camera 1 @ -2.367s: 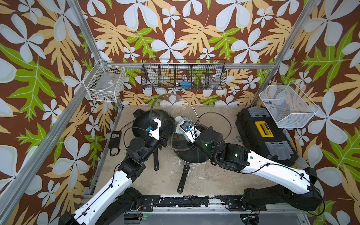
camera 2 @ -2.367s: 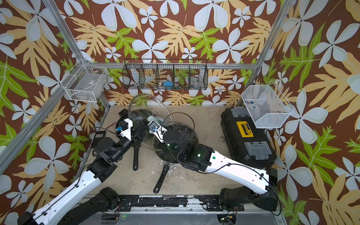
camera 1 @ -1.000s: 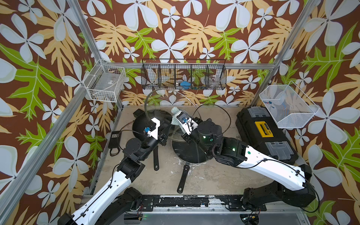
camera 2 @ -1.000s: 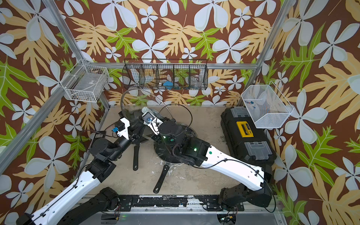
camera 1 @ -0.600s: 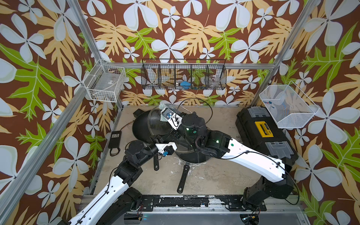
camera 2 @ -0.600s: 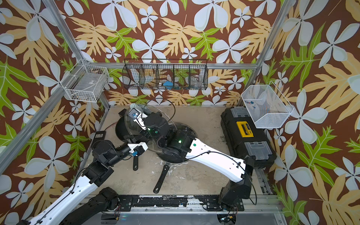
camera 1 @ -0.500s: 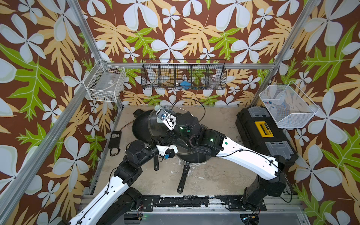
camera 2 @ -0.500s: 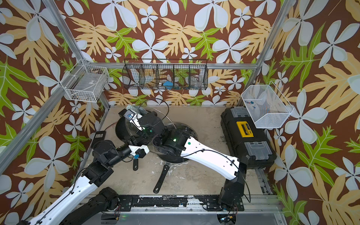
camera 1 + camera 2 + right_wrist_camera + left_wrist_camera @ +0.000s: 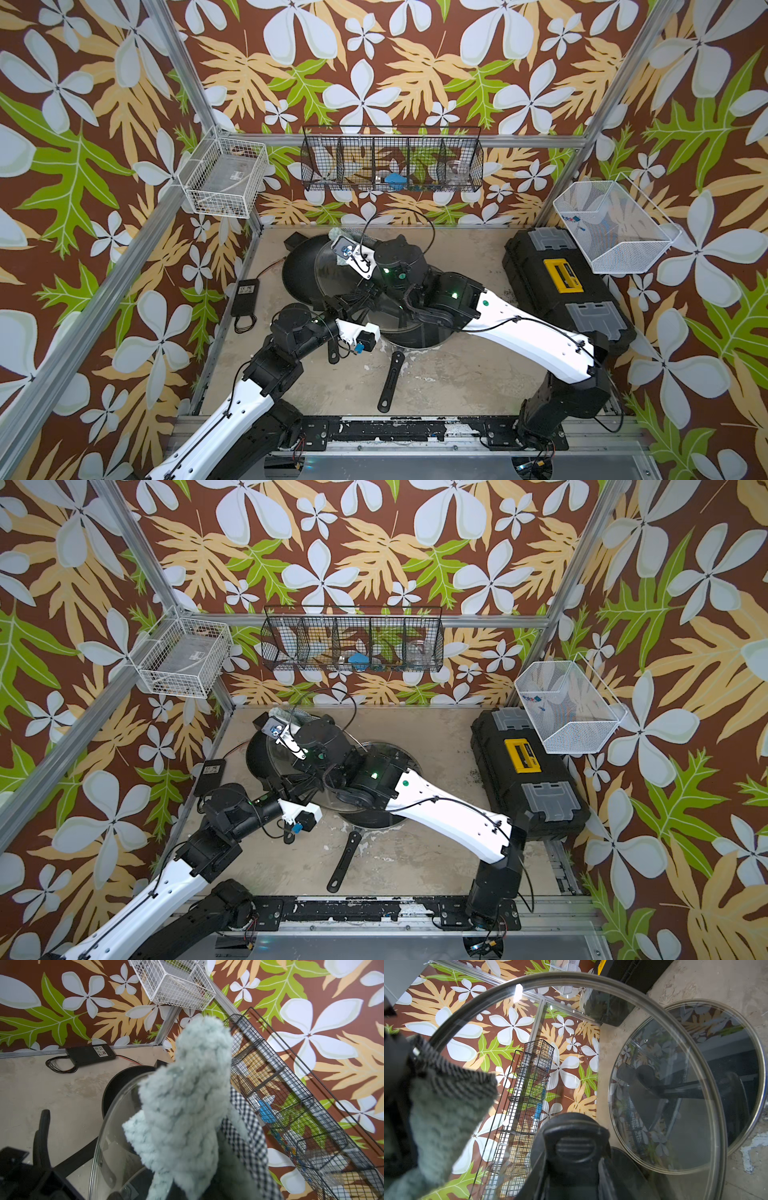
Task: Wipe the pot lid with a cloth
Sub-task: Wipe the pot lid.
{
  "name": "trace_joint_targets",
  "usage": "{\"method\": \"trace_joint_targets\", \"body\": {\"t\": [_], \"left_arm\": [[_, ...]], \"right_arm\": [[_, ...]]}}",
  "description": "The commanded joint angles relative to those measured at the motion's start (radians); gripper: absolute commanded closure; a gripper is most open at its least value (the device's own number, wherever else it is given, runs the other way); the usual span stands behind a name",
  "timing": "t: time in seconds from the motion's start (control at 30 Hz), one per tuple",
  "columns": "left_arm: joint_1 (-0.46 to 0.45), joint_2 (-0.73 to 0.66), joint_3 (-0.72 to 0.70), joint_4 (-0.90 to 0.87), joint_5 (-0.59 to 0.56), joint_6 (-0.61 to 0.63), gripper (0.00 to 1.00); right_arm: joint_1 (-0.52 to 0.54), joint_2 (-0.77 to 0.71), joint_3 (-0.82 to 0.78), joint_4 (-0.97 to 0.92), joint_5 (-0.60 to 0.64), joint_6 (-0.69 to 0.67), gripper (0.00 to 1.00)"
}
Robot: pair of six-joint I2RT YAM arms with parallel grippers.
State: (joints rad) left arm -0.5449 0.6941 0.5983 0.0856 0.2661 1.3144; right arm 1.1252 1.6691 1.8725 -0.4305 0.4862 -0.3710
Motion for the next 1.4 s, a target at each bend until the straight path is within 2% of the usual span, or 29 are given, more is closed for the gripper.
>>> {"method": "trace_joint_targets", "body": {"t": [0.0, 0.1, 0.2, 0.37, 0.57, 0.7, 0.87, 0.97, 1.07, 1.2, 1.37], "left_arm": [[0.001, -0.012, 0.006, 0.179, -0.012, 0.015, 1.00], [0.002, -0.014, 0.000, 0.199, -0.001, -0.007, 1.00], [0.001, -0.009, 0.000, 0.196, 0.007, 0.003, 1.00], [0.002, -0.005, 0.001, 0.180, 0.007, 0.033, 1.00], [0.001, -0.001, 0.009, 0.163, 0.002, 0.043, 1.00], [0.002, -0.004, 0.008, 0.157, 0.001, 0.045, 1.00], [0.001, -0.008, -0.001, 0.163, -0.004, 0.014, 1.00], [0.001, -0.011, -0.010, 0.225, -0.013, -0.133, 1.00], [0.001, -0.019, -0.028, 0.336, -0.028, -0.392, 1.00], [0.001, -0.015, -0.023, 0.383, -0.014, -0.645, 1.00], [0.000, 0.012, -0.009, 0.504, -0.046, -1.069, 1.00]], "right_arm": [[-0.007, -0.079, -0.080, 0.031, 0.083, 0.016, 1.00], [-0.012, -0.158, -0.175, 0.044, 0.123, 0.034, 1.00], [-0.013, -0.201, -0.220, 0.059, 0.111, 0.047, 1.00], [-0.002, -0.103, -0.110, 0.027, 0.044, 0.027, 1.00], [0.039, 0.111, 0.102, -0.028, -0.028, -0.018, 1.00], [0.050, 0.223, 0.212, -0.066, -0.033, -0.029, 1.00], [0.048, 0.172, 0.194, -0.027, 0.012, -0.031, 1.00], [0.043, 0.078, 0.103, 0.018, 0.051, -0.029, 1.00], [0.036, -0.027, -0.014, 0.063, 0.091, -0.014, 1.00], [0.036, -0.163, -0.171, 0.113, 0.115, 0.027, 1.00], [0.040, -0.282, -0.340, 0.134, 0.117, 0.103, 1.00]]}}
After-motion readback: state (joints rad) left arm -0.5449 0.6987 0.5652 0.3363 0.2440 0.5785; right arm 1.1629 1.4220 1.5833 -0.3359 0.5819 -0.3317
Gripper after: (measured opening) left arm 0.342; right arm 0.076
